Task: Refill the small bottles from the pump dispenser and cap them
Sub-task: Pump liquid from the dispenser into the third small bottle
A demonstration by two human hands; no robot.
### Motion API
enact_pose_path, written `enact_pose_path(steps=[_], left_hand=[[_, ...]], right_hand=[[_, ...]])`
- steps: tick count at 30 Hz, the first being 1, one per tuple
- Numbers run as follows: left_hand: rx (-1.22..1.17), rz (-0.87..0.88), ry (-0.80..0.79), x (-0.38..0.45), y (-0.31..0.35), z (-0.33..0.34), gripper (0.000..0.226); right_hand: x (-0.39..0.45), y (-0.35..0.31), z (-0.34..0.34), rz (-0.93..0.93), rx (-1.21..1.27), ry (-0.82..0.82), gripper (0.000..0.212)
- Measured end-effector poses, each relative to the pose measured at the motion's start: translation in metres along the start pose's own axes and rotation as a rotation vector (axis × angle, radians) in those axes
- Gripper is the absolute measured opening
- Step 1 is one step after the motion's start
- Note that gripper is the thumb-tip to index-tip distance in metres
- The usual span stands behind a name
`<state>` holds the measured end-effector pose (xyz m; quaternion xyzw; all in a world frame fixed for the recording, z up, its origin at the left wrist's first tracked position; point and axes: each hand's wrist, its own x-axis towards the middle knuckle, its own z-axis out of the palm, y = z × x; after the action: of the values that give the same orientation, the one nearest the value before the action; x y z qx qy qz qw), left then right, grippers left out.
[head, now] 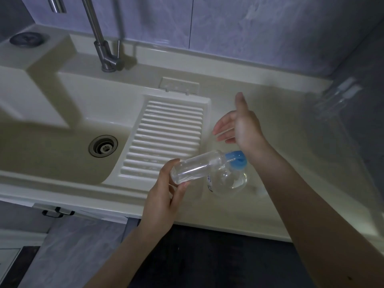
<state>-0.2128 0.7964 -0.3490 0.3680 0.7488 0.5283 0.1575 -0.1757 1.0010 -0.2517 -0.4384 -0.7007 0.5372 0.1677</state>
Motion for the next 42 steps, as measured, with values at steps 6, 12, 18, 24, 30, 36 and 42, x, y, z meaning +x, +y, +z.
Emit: enact_pose_path(steps=[6,12,18,24,30,36,42], left_hand=[[-0.018,0.035,0.006,0.004,0.005,-0.002,0.039],[-0.017,0.039,-0.005,0.001,0.004,-0.002,0.039],[0.014,0.037,-0.020,-0.001,-0.004,-0.001,0.038],[-0.010,0.013,-0.016,0.001,-0.004,0.000,0.040],[-0.051,0.023,0.008,0.000,0.002,0.002,0.041],[-0.014,0.025,0.001,0.002,0.005,-0.002,0.041],[-0.005,-0.001,-0.002,0.002,0.003,-0.001,0.045]], right_hand=[[0.004,-0.011,-0.006,0.022,0.097,-0.010,0.086],[-0.001,-0.006,-0.004,0.005,-0.095,0.041,0.086],[-0.005,-0.001,0.003,-0.035,-0.282,0.034,0.084],[-0.001,0.001,0.004,-0.042,-0.205,0.026,0.084],[0.004,-0.008,-0.006,-0.037,-0.023,0.017,0.085],[-0.003,-0.011,-0.005,-0.035,-0.160,0.027,0.084],[-0.011,-0.003,0.000,-0.111,-0.347,0.094,0.088]])
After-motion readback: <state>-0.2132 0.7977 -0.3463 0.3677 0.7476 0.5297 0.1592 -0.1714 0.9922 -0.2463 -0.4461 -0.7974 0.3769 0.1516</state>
